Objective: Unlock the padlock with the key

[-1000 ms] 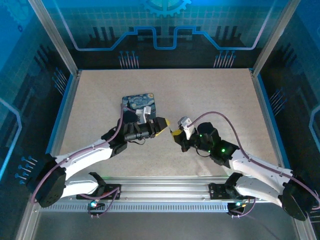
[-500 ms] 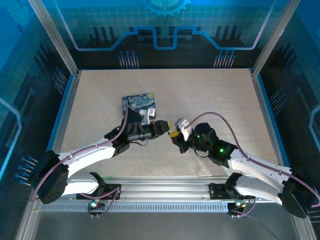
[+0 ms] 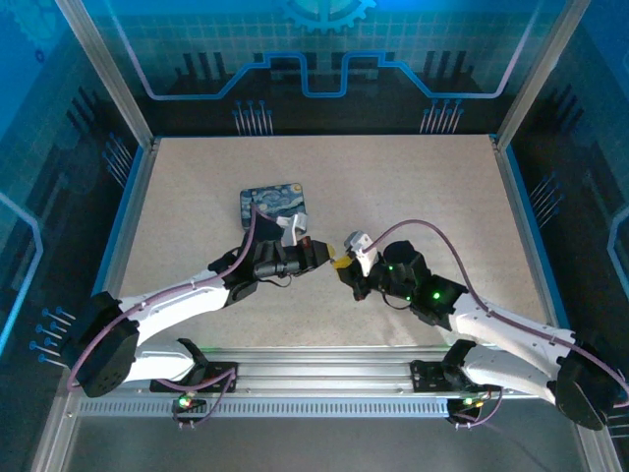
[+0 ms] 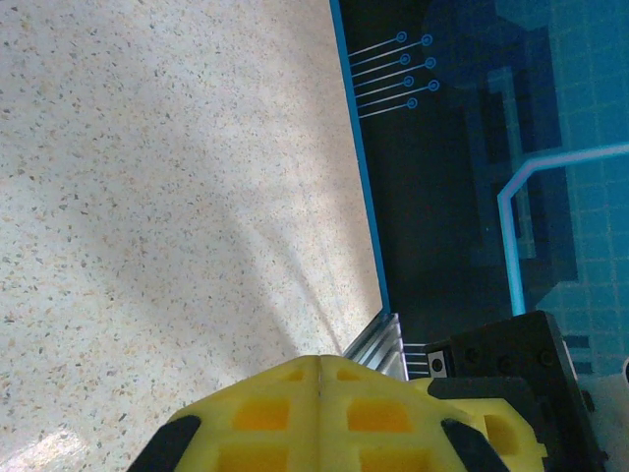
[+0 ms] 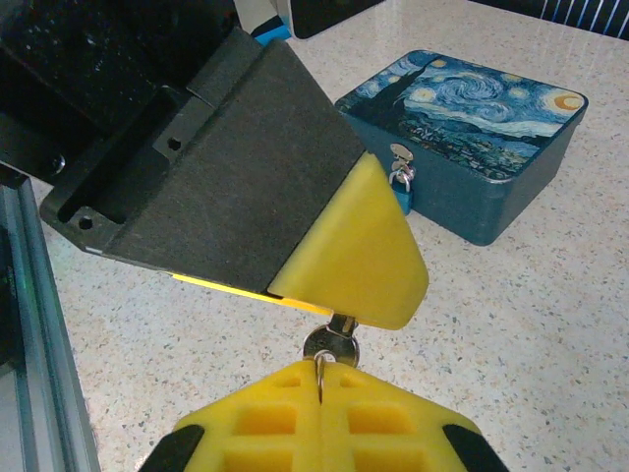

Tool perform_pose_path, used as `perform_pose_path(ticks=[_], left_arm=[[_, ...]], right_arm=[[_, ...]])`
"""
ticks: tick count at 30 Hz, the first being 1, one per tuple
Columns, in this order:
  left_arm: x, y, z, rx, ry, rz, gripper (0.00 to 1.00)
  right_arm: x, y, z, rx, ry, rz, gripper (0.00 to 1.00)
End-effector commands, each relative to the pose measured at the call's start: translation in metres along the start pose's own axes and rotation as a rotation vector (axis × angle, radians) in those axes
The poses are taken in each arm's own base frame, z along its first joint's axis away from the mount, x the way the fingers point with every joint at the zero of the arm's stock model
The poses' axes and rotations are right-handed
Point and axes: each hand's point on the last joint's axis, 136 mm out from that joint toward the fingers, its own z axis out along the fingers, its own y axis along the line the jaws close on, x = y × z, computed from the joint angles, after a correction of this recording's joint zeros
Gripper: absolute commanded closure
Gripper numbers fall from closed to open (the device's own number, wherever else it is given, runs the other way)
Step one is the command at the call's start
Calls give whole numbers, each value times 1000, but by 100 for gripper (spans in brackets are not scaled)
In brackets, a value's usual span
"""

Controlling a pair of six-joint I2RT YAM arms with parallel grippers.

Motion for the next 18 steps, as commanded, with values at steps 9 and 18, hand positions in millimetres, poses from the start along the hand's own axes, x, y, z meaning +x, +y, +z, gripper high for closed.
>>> perform_pose_path(ticks=[9,18], left_arm=[[-11,-28,-20,65,-82,171,100],[-10,-54,-34,199,-122,281,100]], right_arm=[[-8,-1,-23,-156,-80,216,75],[-38,7,-53,-366,-216,337,56]])
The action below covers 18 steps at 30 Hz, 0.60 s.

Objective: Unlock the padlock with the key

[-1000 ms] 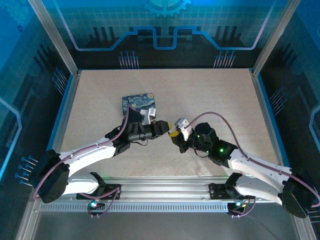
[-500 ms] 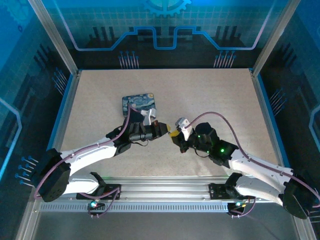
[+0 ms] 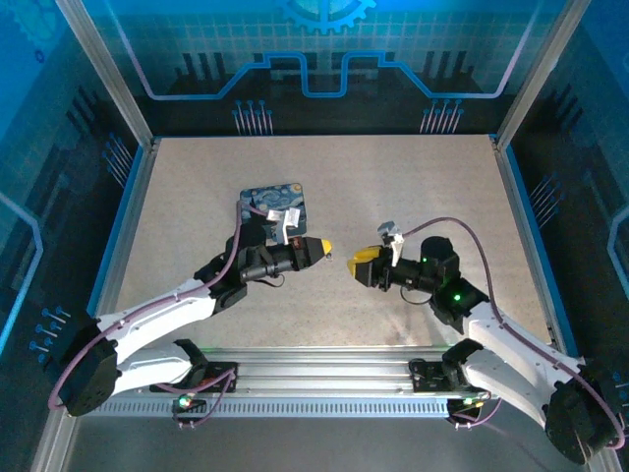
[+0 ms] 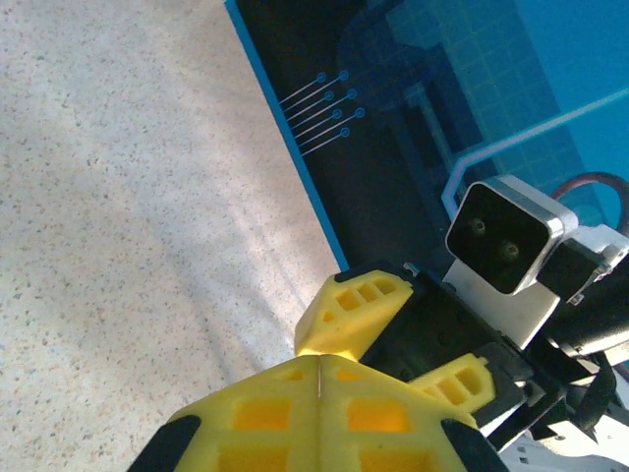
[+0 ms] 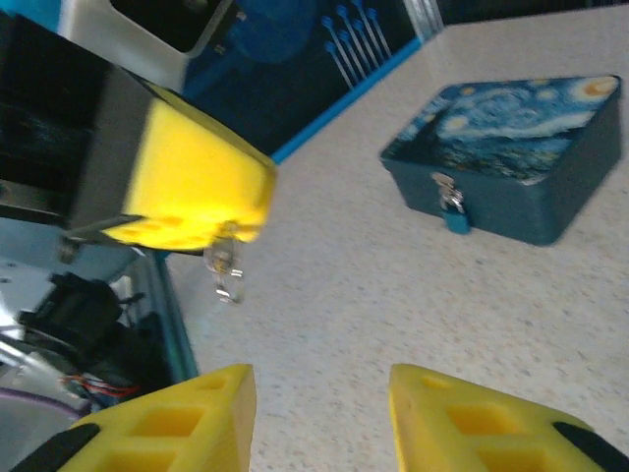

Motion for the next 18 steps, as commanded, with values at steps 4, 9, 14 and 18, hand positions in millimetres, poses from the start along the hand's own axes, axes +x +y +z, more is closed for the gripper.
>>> perform_pose_path(ticks=[4,9,14,18], left_arm=[[-2,-23,-4,124,-25,83,100],[0,-26,0,157,-11,74,100],[1,-27,3,173,-3,64,100],[2,-26,3,174,1,60,100]], right_arm=[[-22,40,-5,-223,-53,46,49],[-26,42,3,-240,-45,66,49],[-27,47,12,-250,-32,62,50],[-29,47,18,-252,-32,63,51]])
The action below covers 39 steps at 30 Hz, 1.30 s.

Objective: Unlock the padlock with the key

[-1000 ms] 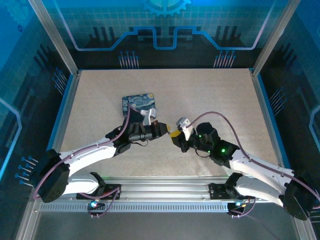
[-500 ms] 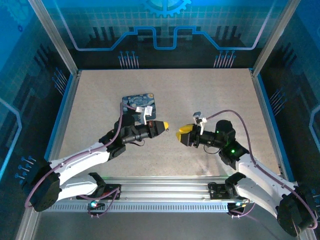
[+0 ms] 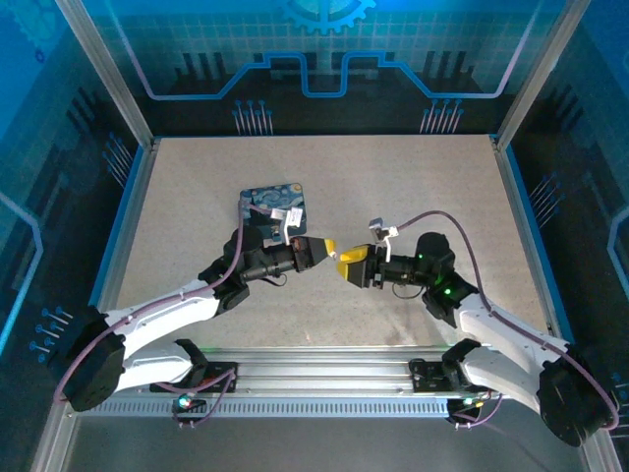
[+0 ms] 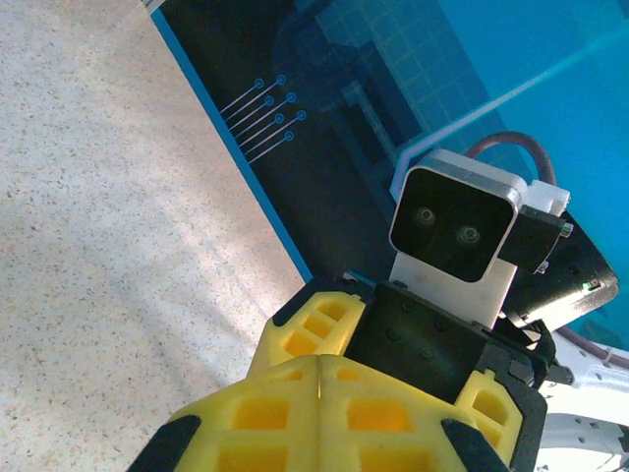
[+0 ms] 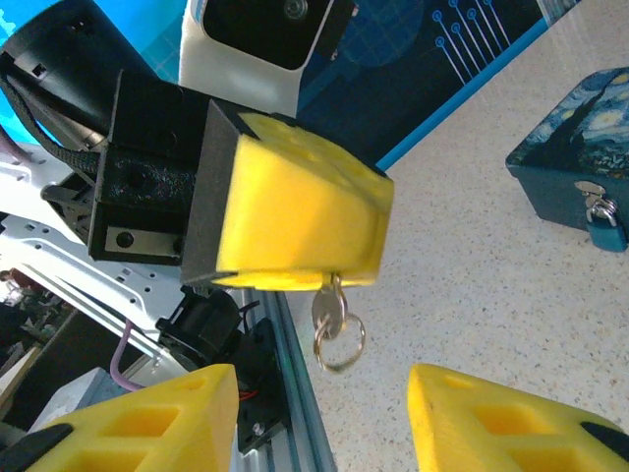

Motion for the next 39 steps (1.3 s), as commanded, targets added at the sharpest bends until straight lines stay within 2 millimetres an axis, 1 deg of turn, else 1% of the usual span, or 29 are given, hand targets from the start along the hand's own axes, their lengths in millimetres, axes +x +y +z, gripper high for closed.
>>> perform_pose_path(ticks=[1,10,17,23,30,39], left_arm=[[2,-7,1,43,5,4,100],[3,-3,2,32,6,-3,100],[4,0,1,19,3,-7,100],[2,1,-1,9,-9,-8,100],[2,2,-3,3,-20,-7,100],[0,2,-7,-2,-36,-3,100]], right_arm=[[-20,17,6,-50,-37,-44,52],[-24,21,16,-79,-28,-48,61],[-21,20,16,-67,-26,-42,72],[-18,16,14,-42,-29,-36,78],[-15,13,11,-20,-24,-31,83],[-14,11,11,-10,-21,-25,86]])
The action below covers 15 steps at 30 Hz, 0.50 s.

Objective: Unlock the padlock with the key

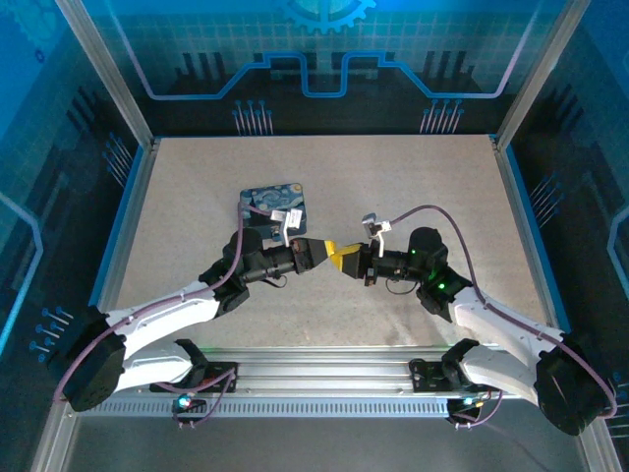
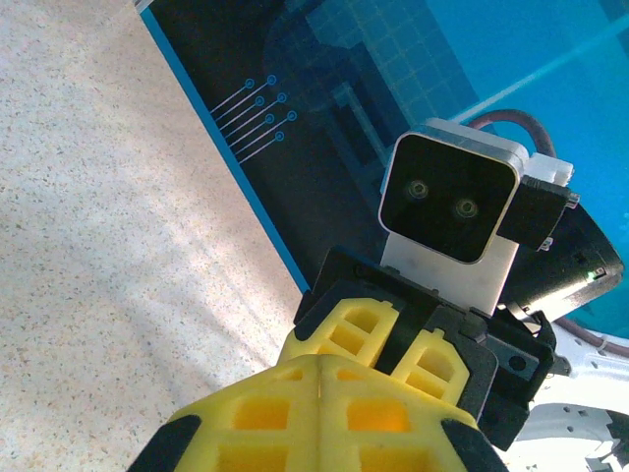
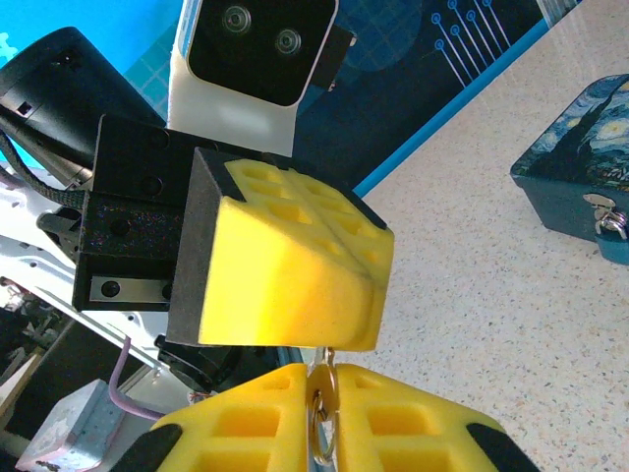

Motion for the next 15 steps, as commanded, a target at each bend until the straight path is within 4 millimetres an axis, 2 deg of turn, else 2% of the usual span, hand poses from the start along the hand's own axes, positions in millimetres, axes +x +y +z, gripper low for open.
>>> perform_pose_path(ticks=[1,15], left_arm=[[-1,4,-5,-19,-28,7,100],[-3,4,-8,-29,-40,14,100]], right_arm=[[-6,10,-2,-17,-21,-41,86],[-4,3,-5,14,-24,-27,90]])
